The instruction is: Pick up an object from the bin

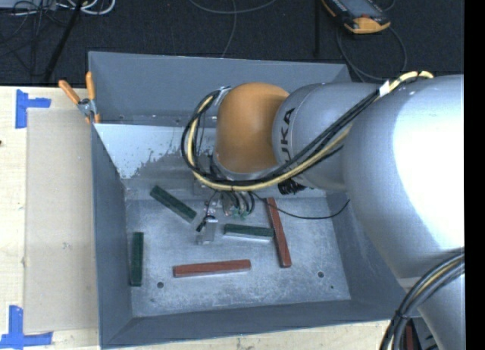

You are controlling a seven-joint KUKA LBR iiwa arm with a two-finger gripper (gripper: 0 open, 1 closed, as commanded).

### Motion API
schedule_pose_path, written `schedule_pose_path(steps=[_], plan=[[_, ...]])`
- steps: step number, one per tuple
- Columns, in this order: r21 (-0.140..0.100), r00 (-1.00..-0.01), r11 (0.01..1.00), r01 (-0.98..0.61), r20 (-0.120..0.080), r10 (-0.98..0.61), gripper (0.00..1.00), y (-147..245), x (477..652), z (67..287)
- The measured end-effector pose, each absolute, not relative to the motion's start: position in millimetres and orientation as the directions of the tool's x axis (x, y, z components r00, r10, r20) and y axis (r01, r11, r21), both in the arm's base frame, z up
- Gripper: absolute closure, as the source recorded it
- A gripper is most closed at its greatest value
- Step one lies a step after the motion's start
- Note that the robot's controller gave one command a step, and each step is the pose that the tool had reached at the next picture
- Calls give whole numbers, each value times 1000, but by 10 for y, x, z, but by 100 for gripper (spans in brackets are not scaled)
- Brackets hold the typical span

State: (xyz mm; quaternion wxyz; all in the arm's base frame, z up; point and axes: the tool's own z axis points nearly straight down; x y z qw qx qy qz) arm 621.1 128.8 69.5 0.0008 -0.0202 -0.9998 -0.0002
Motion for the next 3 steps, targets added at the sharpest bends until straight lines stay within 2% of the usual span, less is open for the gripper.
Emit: schedule_pose_path(steps=[1, 2, 3], plan=[[3, -958, 958, 287, 0, 287, 0, 1876, 6217, 862], [0, -957, 957, 289, 1, 289, 100, 1858, 6218, 858], [3, -989, 989, 147, -7, 147, 100, 1002, 6160, 735]])
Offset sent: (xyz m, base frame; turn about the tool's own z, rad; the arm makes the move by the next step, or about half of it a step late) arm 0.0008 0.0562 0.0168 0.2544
